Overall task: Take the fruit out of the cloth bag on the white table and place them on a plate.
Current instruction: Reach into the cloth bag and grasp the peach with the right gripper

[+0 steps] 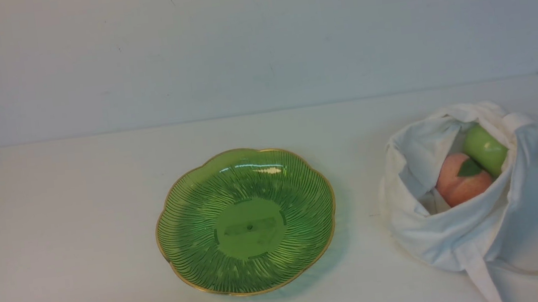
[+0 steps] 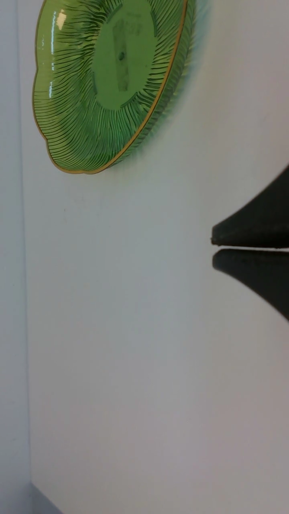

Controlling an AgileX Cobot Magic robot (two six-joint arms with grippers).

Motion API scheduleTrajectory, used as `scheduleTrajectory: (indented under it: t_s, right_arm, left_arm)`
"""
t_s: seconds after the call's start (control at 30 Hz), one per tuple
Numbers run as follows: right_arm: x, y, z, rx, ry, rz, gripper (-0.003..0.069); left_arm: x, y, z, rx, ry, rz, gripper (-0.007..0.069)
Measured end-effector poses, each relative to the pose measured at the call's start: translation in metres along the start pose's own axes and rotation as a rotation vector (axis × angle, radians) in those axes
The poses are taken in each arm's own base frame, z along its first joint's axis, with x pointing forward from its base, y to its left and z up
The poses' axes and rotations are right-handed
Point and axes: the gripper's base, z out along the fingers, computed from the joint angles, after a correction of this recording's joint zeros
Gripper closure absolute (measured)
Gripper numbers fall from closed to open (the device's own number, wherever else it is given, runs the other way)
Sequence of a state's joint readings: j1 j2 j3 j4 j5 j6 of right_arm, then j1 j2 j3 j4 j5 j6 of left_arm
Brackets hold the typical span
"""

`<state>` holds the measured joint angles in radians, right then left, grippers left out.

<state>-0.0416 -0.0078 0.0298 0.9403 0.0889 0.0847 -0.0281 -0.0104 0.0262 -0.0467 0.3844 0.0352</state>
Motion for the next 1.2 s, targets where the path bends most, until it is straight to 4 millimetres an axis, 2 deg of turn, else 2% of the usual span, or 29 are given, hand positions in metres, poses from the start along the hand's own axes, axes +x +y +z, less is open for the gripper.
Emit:
scheduleTrajectory:
  t_s: [0.1, 0.17, 0.23, 0.3, 0.33, 0.5, 0.53, 0.57, 0.6, 0.67, 0.7, 0.73, 0.83, 0.87, 0.9, 0.93, 0.97, 1.0, 1.1, 1.13, 1.2]
  right_arm:
    - [-0.004, 0.008, -0.001, -0.022, -0.009, 0.004, 0.0674]
    - [-0.017, 0.034, -0.005, -0.097, -0.019, -0.073, 0.0674]
    - [-0.034, 0.070, -0.012, -0.181, -0.025, -0.252, 0.0674]
    - [-0.046, 0.099, -0.012, -0.216, 0.006, -0.386, 0.0674]
    - [-0.055, 0.121, -0.010, -0.236, 0.049, -0.491, 0.0674]
    - [-0.063, 0.164, 0.037, -0.174, 0.435, -0.698, 0.0674]
    - [-0.061, 0.166, 0.056, -0.132, 0.558, -0.737, 0.0674]
    - [-0.063, 0.169, 0.057, -0.132, 0.579, -0.745, 0.0674]
    - [-0.064, 0.170, 0.083, -0.076, 0.694, -0.795, 0.0674]
    - [-0.064, 0.166, 0.119, -0.005, 0.818, -0.857, 0.0673]
    - [-0.064, 0.165, 0.122, 0.003, 0.831, -0.872, 0.0673]
    - [-0.064, 0.161, 0.144, 0.040, 0.888, -0.902, 0.0672]
    - [-0.058, 0.152, 0.190, 0.088, 0.983, -0.929, 0.0670]
    - [-0.056, 0.150, 0.192, 0.092, 0.993, -0.929, 0.0670]
    - [-0.045, 0.144, 0.213, 0.101, 1.049, -0.951, 0.0670]
    - [-0.042, 0.144, 0.215, 0.096, 1.059, -0.955, 0.0670]
    - [-0.022, 0.139, 0.235, 0.099, 1.132, -0.988, 0.0669]
    - [-0.021, 0.137, 0.237, 0.107, 1.140, -0.988, 0.0669]
    - [0.009, 0.125, 0.260, 0.150, 1.231, -1.033, 0.0666]
    - [0.026, 0.116, 0.271, 0.205, 1.273, -1.043, 0.0662]
    - [0.040, 0.108, 0.282, 0.276, 1.289, -1.023, 0.0657]
  left_arm:
    - [0.000, 0.000, 0.000, 0.000, 0.000, 0.000, 0.0632]
    - [0.000, 0.000, 0.000, 0.000, 0.000, 0.000, 0.0632]
    - [0.000, 0.000, 0.000, 0.000, 0.000, 0.000, 0.0632]
    - [0.000, 0.000, 0.000, 0.000, 0.000, 0.000, 0.0632]
    - [0.000, 0.000, 0.000, 0.000, 0.000, 0.000, 0.0632]
    - [0.000, 0.000, 0.000, 0.000, 0.000, 0.000, 0.0632]
    - [0.000, 0.000, 0.000, 0.000, 0.000, 0.000, 0.0632]
    - [0.000, 0.000, 0.000, 0.000, 0.000, 0.000, 0.0632]
    - [0.000, 0.000, 0.000, 0.000, 0.000, 0.000, 0.0632]
    - [0.000, 0.000, 0.000, 0.000, 0.000, 0.000, 0.0632]
    - [0.000, 0.000, 0.000, 0.000, 0.000, 0.000, 0.0632]
    - [0.000, 0.000, 0.000, 0.000, 0.000, 0.000, 0.0632]
    - [0.000, 0.000, 0.000, 0.000, 0.000, 0.000, 0.0632]
    - [0.000, 0.000, 0.000, 0.000, 0.000, 0.000, 0.0632]
    - [0.000, 0.000, 0.000, 0.000, 0.000, 0.000, 0.0632]
    - [0.000, 0.000, 0.000, 0.000, 0.000, 0.000, 0.0632]
    - [0.000, 0.000, 0.000, 0.000, 0.000, 0.000, 0.0632]
    - [0.000, 0.000, 0.000, 0.000, 0.000, 0.000, 0.0632]
    - [0.000, 0.000, 0.000, 0.000, 0.000, 0.000, 0.0632]
    - [0.000, 0.000, 0.000, 0.000, 0.000, 0.000, 0.0632]
    - [0.000, 0.000, 0.000, 0.000, 0.000, 0.000, 0.0632]
